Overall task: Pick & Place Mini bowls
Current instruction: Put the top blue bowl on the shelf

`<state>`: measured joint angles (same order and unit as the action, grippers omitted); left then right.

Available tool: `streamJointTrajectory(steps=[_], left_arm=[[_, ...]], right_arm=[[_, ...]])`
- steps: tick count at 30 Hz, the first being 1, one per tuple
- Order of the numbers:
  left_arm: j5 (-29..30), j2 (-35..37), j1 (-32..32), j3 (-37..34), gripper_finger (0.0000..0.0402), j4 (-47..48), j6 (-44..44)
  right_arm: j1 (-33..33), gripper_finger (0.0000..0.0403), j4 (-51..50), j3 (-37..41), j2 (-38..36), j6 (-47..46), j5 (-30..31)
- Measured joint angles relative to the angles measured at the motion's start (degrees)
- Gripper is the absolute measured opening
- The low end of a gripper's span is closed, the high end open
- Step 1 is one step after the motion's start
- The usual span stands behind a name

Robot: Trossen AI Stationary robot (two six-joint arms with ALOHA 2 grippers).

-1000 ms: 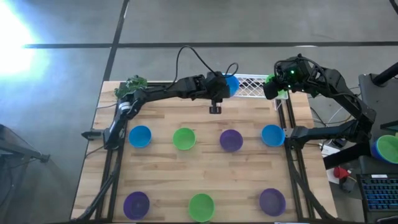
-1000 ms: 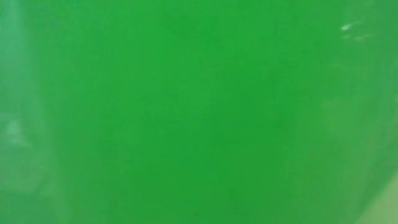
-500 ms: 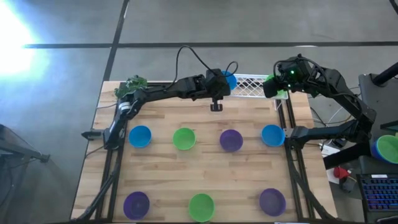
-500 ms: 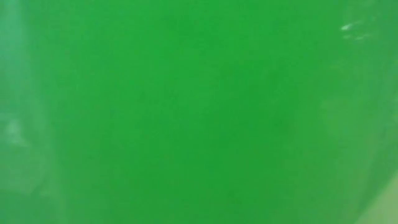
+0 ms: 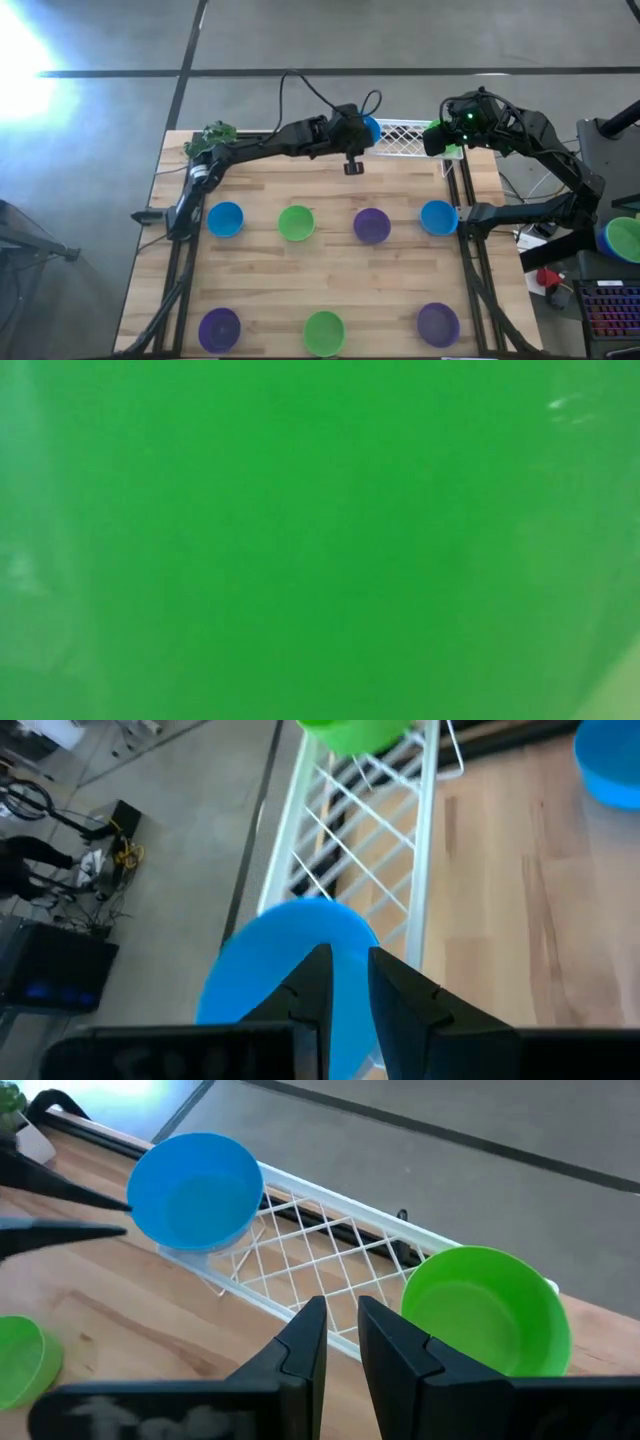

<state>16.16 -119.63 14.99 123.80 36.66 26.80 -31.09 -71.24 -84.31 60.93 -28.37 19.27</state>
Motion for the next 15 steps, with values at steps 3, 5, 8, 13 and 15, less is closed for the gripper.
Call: streamJointTrajectory(steps=[3, 5, 8, 13, 15], left_arm=[[0.2, 0.1, -0.1, 2.4, 0.0062, 0.9, -0.6], [1.0, 0.3, -0.1, 4.1, 0.0062, 2.4, -2.1], [2.1, 0.8, 0.2, 6.2, 0.0062, 5.3, -4.4], [3.8, 1.5, 2.0, 6.7, 0.0062, 9.8, -7.5], [4.1, 1.5, 2.9, 6.3, 0.0062, 12.0, -7.9]], right_arm=[[0.0, 0.0057, 0.0, 0.0, 0.0, 0.0, 0.0], [0.0, 0.0057, 0.0, 0.0, 0.0, 0.2, 0.0], [0.0, 0.0057, 0.0, 0.0, 0.0, 2.0, 0.1], [0.0, 0.0057, 0.0, 0.0, 0.0, 3.0, 0.1], [0.0, 0.0057, 0.0, 0.0, 0.0, 3.2, 0.1]])
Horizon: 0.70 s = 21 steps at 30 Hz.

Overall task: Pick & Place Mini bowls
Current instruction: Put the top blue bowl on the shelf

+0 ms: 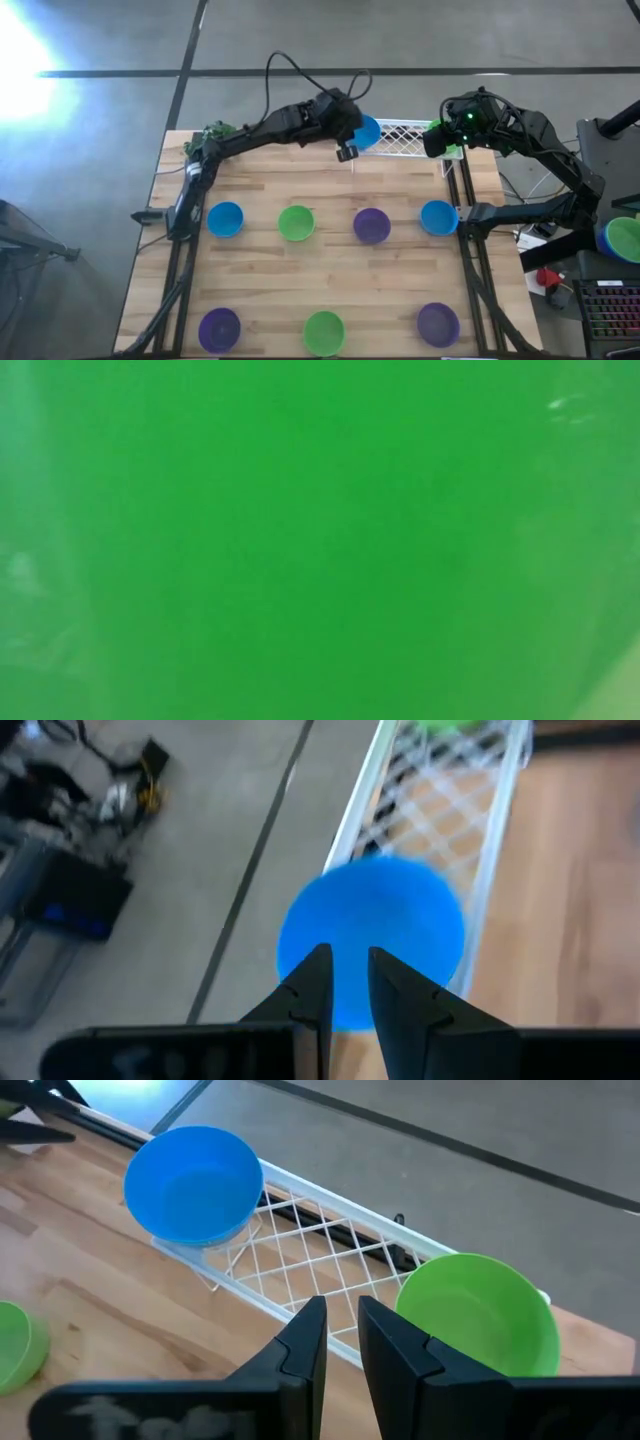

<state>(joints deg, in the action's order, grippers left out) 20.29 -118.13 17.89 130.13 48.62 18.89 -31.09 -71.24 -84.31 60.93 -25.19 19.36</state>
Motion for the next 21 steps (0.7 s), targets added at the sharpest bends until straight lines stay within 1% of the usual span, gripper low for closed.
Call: streamJointTrajectory(steps=[3, 7, 11, 14, 16, 21], left_arm=[[1.3, 0.0, 1.5, -0.1, 0.0062, 4.4, -0.4], [1.9, 0.1, 3.5, -1.2, 0.0062, 7.9, -2.9], [0.8, 0.2, 4.7, -3.7, 0.0062, 8.1, -4.1], [-0.4, 0.2, 4.8, -7.0, 0.0062, 6.6, -3.8], [-0.5, 0.2, 4.7, -9.4, 0.0062, 3.4, -3.7], [-1.8, 0.2, 4.2, -12.4, 0.0062, -3.1, -4.1]], right_arm=[[0.0, 0.0057, 0.0, 0.0, 0.0, 0.9, 0.0], [0.0, 0.0057, 0.0, 0.0, 0.0, 2.4, 0.0], [0.0, 0.0057, 0.0, 0.0, 0.0, 2.7, 0.0], [0.0, 0.0057, 0.0, 0.0, 0.0, 2.9, 0.0], [0.0, 0.0057, 0.0, 0.0, 0.0, 2.9, 0.0], [0.0, 0.0057, 0.0, 0.0, 0.0, 2.9, 0.0]])
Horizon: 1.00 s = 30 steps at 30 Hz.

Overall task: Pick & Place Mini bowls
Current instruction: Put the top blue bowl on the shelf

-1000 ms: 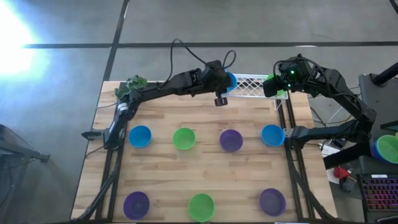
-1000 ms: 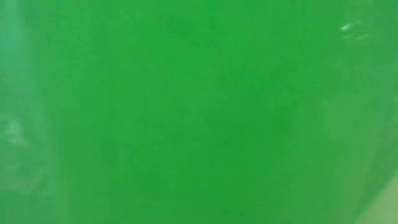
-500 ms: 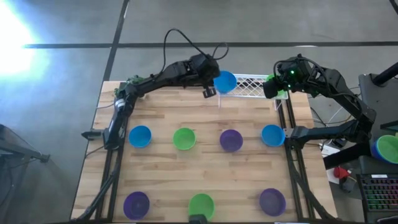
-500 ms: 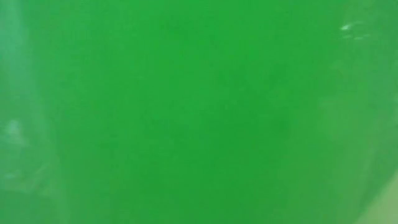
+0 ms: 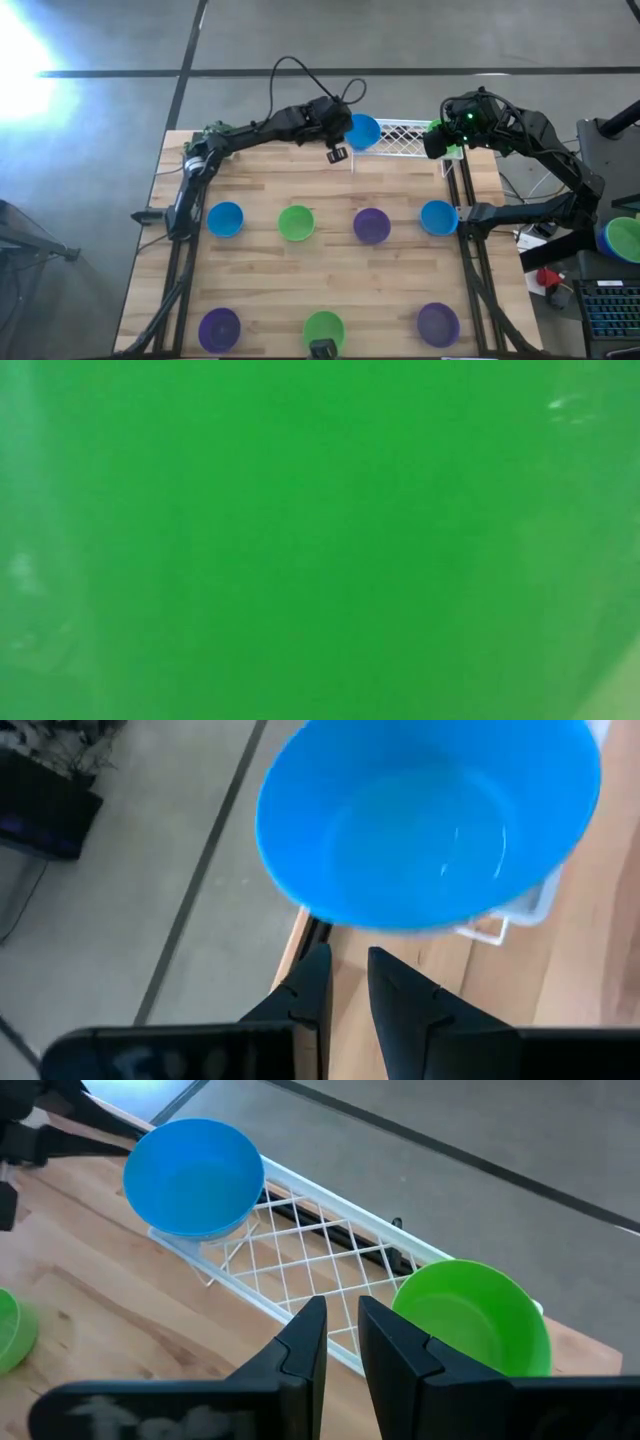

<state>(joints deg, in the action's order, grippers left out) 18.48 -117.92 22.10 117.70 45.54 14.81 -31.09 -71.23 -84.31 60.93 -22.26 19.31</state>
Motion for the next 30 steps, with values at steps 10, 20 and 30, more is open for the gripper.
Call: streamJointTrajectory(steps=[10, 20, 30], left_arm=[[-4.9, 0.0, -0.8, -0.9, 0.0062, -5.5, 0.1], [-2.8, 4.7, -1.3, -0.2, 0.0062, -1.0, 0.1], [-2.7, 14.6, -2.4, -0.8, 0.0062, 2.2, 0.0]], right_arm=[[0.0, 0.0057, 0.0, 0.0, 0.0, 0.0, 0.0], [0.0, 0.0057, 5.5, 0.0, 0.1, -0.4, -1.0], [0.0, 0.0092, 7.0, -0.6, 6.7, -4.3, -6.4]])
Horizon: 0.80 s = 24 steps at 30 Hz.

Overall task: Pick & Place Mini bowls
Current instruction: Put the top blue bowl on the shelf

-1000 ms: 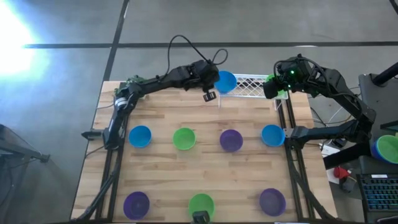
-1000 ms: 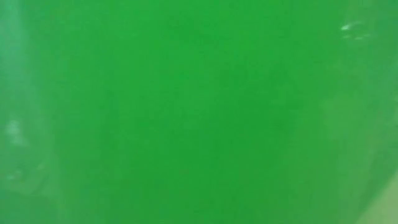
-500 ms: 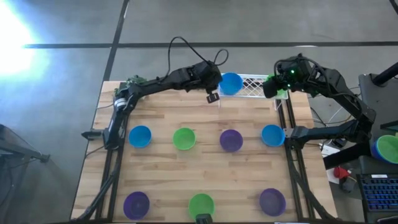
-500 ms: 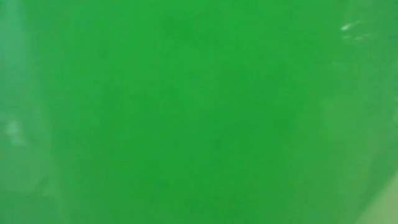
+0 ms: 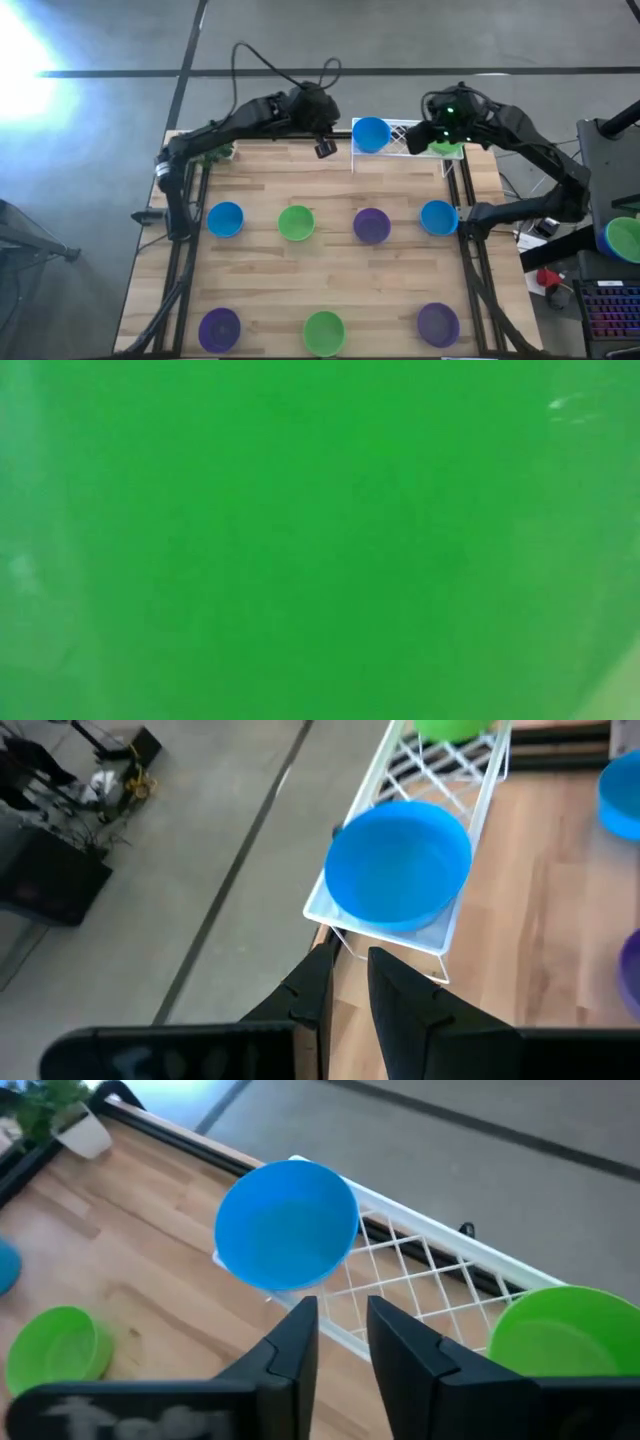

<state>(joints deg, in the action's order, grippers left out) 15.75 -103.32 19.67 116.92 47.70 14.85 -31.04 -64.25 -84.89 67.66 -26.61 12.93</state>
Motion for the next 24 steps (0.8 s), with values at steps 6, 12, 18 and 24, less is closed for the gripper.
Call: streamJointTrajectory(steps=[6, 12, 18, 24], left_arm=[[0.0, 4.7, -0.1, -0.1, 0.0062, 2.3, 0.0], [0.0, 8.4, -0.1, -0.1, 0.0062, 4.1, 1.4], [0.0, 10.7, -0.1, -0.1, 0.0062, 4.9, 4.1], [0.0, 11.4, -0.1, -0.1, 0.0062, 5.3, 5.2]], right_arm=[[-1.0, 0.0129, 0.2, -2.1, 5.8, -4.7, 0.0], [-3.0, 0.0141, 0.5, -2.1, 12.5, -6.5, -0.2], [-5.4, 0.0139, 2.4, -2.1, 18.1, -6.5, -5.9], [-6.9, 0.0141, 3.0, -2.1, 21.4, -7.1, -6.6]])
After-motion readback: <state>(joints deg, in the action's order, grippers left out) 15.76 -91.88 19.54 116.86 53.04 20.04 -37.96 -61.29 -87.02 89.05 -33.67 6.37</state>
